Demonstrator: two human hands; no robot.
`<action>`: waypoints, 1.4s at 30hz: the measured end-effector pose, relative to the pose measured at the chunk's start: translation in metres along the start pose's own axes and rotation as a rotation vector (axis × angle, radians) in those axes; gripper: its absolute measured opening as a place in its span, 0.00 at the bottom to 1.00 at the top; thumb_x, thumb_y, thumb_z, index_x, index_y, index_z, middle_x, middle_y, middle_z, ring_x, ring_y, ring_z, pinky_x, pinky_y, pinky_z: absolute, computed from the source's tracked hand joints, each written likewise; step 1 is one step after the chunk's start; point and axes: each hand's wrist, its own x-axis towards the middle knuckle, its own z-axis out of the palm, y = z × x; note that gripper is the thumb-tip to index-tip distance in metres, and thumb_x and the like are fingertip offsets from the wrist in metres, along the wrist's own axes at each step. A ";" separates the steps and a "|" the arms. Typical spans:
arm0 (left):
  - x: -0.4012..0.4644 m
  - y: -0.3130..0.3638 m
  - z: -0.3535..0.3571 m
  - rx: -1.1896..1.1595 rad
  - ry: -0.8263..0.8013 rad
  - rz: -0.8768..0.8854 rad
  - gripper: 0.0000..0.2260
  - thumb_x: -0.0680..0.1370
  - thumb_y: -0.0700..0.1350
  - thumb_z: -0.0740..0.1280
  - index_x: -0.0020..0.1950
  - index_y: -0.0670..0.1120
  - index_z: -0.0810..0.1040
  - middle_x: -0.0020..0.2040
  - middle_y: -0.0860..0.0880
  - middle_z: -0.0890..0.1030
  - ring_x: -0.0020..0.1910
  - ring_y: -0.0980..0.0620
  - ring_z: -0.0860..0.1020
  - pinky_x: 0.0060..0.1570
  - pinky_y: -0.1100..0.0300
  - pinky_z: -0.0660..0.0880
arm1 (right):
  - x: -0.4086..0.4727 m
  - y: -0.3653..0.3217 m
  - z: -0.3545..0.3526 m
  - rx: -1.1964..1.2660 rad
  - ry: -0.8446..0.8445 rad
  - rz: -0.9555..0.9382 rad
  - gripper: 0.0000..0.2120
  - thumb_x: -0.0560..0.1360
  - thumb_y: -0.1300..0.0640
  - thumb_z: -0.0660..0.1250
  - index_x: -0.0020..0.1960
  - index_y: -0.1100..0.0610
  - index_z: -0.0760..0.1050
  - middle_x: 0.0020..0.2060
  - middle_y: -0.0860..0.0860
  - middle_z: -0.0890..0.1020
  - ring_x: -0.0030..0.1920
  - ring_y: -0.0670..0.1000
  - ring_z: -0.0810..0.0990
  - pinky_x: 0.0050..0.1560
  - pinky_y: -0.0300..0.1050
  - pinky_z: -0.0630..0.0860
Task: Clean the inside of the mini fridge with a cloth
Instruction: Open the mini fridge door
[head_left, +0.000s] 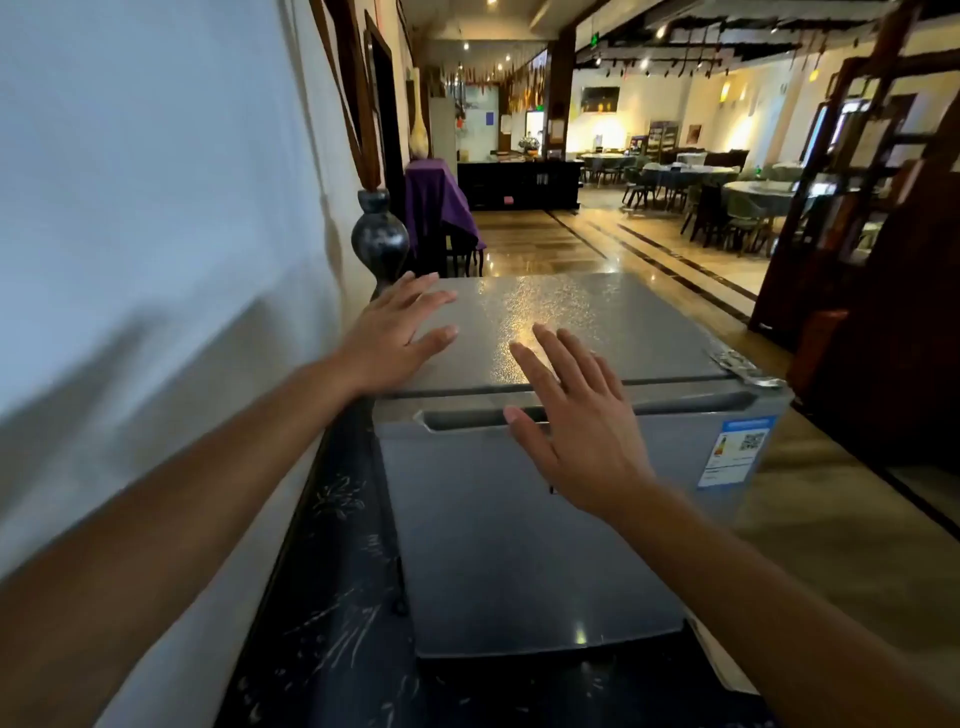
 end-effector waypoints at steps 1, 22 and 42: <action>0.008 0.000 0.001 0.024 -0.032 0.009 0.29 0.77 0.68 0.50 0.76 0.59 0.61 0.82 0.52 0.53 0.81 0.51 0.46 0.76 0.39 0.53 | 0.004 0.000 0.002 -0.002 -0.013 -0.016 0.30 0.82 0.36 0.46 0.80 0.46 0.51 0.81 0.50 0.51 0.81 0.53 0.45 0.79 0.59 0.51; 0.069 -0.039 0.047 -0.014 -0.375 0.128 0.26 0.80 0.65 0.56 0.76 0.57 0.63 0.79 0.51 0.62 0.77 0.51 0.60 0.74 0.52 0.56 | 0.021 -0.004 0.028 -0.065 0.043 -0.178 0.22 0.80 0.37 0.59 0.65 0.49 0.78 0.54 0.51 0.82 0.55 0.54 0.78 0.56 0.54 0.73; 0.074 -0.038 0.049 -0.083 -0.465 0.362 0.23 0.78 0.66 0.55 0.73 0.64 0.65 0.78 0.51 0.64 0.75 0.47 0.64 0.73 0.41 0.60 | -0.053 -0.074 -0.001 -0.062 -0.139 0.131 0.26 0.82 0.37 0.49 0.77 0.44 0.63 0.76 0.50 0.67 0.80 0.53 0.56 0.76 0.61 0.55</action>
